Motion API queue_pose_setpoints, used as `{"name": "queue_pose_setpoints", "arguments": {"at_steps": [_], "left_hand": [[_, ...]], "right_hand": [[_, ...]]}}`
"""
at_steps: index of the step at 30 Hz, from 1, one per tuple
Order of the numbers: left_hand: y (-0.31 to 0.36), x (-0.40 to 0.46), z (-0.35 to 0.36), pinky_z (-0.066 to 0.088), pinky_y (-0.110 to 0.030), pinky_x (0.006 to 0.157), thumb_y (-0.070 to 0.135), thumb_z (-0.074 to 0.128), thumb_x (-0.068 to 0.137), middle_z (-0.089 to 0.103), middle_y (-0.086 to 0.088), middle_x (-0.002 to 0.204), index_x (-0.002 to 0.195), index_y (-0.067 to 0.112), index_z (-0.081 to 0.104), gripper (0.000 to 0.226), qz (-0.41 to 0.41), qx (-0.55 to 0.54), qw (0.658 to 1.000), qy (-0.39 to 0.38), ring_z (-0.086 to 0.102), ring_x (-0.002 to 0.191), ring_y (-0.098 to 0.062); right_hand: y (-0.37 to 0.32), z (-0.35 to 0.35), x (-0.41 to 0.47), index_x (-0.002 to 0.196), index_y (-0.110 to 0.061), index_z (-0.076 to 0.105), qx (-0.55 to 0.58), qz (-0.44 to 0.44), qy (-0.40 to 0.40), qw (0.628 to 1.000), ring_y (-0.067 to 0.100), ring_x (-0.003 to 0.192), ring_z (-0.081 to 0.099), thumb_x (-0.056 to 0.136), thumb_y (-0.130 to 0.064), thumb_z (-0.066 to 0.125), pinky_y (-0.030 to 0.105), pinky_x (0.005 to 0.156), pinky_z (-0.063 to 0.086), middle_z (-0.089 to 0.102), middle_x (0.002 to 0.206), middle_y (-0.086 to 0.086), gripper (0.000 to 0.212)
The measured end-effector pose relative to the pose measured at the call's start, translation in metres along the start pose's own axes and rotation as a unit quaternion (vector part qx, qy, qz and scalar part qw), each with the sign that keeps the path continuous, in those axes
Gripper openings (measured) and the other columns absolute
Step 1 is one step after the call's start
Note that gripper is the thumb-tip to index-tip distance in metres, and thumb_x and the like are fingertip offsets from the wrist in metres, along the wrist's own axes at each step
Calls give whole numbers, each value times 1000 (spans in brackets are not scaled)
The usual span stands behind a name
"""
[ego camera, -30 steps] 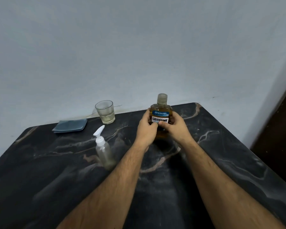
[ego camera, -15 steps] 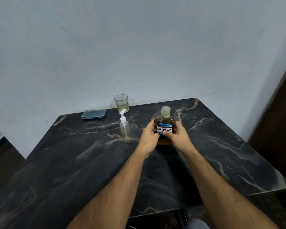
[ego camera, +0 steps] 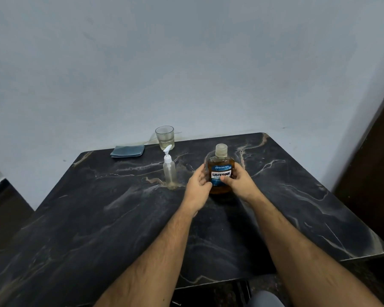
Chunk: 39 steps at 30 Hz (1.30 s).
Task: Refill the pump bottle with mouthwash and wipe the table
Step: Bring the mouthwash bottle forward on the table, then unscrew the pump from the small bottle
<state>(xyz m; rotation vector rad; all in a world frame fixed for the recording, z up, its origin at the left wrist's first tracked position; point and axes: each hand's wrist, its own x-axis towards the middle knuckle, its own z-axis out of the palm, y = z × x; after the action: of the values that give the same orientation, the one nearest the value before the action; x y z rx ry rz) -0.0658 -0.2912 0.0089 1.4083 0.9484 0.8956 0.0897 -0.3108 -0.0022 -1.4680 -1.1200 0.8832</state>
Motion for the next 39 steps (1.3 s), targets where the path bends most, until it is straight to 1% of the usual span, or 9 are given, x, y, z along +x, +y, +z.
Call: {"name": "queue_pose_setpoints", "arguments": {"at_steps": [2, 6, 9, 16, 21, 28, 31, 33, 39], "left_hand": [[-5, 0, -9, 49, -26, 100, -1, 54, 95, 60, -2, 136, 142, 16, 49, 50, 12, 63, 995, 80, 58, 122, -12], [-8, -9, -38, 41, -14, 63, 25, 70, 89, 64, 11, 87, 104, 22, 65, 16, 68, 147, 935, 315, 64, 83, -9], [-8, -2, -64, 38, -22, 67, 32, 75, 83, 62, 7, 96, 100, 24, 56, 27, 51, 149, 917, 368, 62, 91, -16], [-7, 41, -102, 44, -41, 107, 26, 78, 83, 54, 1, 141, 148, 23, 41, 75, 36, 170, 962, 210, 54, 125, -19], [-12, 48, -104, 47, -46, 103, 21, 72, 86, 68, 9, 112, 109, 31, 60, 27, 45, 188, 969, 154, 62, 110, -15], [-10, 5, -88, 54, -43, 97, 32, 78, 75, 73, 8, 107, 108, 30, 67, 35, 75, 150, 983, 78, 67, 105, -11], [-9, -12, -83, 56, -44, 93, 28, 79, 78, 75, 5, 101, 108, 27, 69, 32, 80, 109, 988, 74, 71, 98, -13], [-6, -21, -81, 56, -42, 93, 26, 79, 80, 75, 3, 101, 110, 24, 69, 32, 87, 100, 988, 73, 72, 97, -13], [25, -47, -83, 51, -21, 86, 23, 59, 98, 73, 4, 107, 114, 15, 70, 21, 89, 48, 994, 40, 66, 103, -7]], "right_hand": [[0, 2, -3, 134, -18, 48, -1, 5, 38, 999, 18, 123, 56, 88, -4, 68, 47, 108, 44, 60, 131, 1, 51], [-14, 14, -31, 111, -17, 61, -98, -101, 316, 938, 12, 100, 60, 88, -20, 70, 40, 90, 54, 62, 109, -4, 25], [-22, 38, -55, 83, -16, 60, -88, -208, 321, 920, 14, 76, 58, 87, -15, 68, 39, 71, 53, 60, 84, -2, 9], [-3, 90, -57, 84, -20, 65, -88, -173, 142, 971, 5, 74, 63, 84, -9, 72, 18, 68, 50, 66, 80, -7, 13], [0, 98, -48, 110, -16, 66, -91, -109, 66, 988, 4, 96, 65, 86, -9, 73, 24, 87, 56, 68, 104, -4, 26], [-11, 99, -36, 142, -13, 47, -99, -64, 8, 993, 11, 123, 53, 81, -16, 79, 17, 93, 50, 56, 136, -3, 69], [-16, 103, -40, 137, -20, 51, -104, -64, -20, 992, 11, 107, 63, 83, -19, 76, 19, 75, 56, 62, 128, -5, 59], [-15, 106, -44, 124, -24, 59, -121, -87, -12, 989, 14, 92, 69, 84, -20, 72, 37, 76, 60, 70, 112, -5, 42], [-29, 97, -71, 115, -16, 61, -31, -74, -108, 991, 15, 90, 70, 88, -23, 71, 38, 74, 61, 70, 102, 0, 30]]}}
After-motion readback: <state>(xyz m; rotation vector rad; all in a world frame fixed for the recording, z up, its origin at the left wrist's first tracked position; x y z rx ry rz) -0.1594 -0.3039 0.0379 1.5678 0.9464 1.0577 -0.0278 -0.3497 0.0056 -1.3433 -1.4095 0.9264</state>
